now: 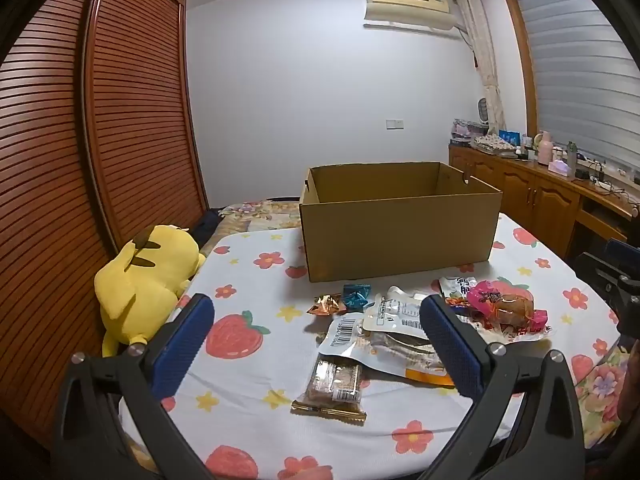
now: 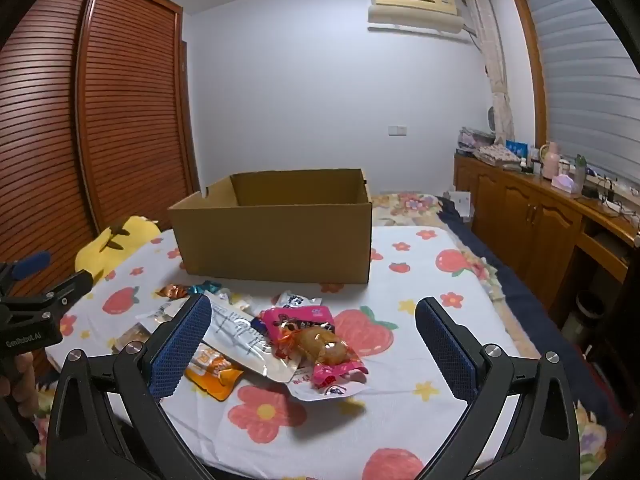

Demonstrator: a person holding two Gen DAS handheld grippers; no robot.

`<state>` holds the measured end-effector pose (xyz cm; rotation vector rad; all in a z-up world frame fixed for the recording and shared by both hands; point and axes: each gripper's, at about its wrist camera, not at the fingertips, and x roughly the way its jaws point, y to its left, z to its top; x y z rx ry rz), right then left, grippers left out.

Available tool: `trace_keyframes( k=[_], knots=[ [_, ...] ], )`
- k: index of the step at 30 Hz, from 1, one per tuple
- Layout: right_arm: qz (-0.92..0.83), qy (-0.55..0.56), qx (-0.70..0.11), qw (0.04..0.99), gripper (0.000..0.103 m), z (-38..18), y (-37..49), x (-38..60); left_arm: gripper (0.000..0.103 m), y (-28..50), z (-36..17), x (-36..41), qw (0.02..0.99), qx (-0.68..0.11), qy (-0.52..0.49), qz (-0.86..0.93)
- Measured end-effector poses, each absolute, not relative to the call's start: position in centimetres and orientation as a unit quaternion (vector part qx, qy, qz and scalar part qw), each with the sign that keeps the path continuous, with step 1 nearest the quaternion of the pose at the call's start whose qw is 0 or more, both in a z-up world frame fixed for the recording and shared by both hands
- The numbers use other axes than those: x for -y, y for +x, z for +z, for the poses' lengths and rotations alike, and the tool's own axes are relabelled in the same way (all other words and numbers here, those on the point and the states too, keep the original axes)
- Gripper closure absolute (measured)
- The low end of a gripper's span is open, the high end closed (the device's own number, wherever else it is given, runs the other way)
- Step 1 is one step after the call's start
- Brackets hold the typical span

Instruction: Organize snacks

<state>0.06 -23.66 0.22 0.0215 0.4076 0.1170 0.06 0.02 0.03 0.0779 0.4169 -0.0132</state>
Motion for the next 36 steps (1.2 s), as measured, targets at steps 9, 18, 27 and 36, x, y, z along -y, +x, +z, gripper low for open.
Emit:
trace_keyframes(
  k=[9,18,27,36],
  knots=[
    [0.058,0.011,-0.200,0.978,0.000,0.14,0.03,23.75,0.000,-0.20,0.03,0.02,0.978,-0.204,0.042,-0.005],
    [0.057,0.009,-0.198,0.979,0.000,0.25,-0.02,23.58,0.000,0.03,0.05,0.29,0.978,-0.202,0.044,-0.004],
    [0.056,0.009,-0.196,0.979,0.000,0.61,-0.21,23.64,0.000,-0.13,0.69,0.12,0.979,-0.200,0.046,-0.004],
    [0.057,0.009,-0.195,0.979,0.000,0.46,-0.22,23.65,0.000,-0.13,0.73,0.14,0.979,-0.199,0.046,-0.004]
  ],
)
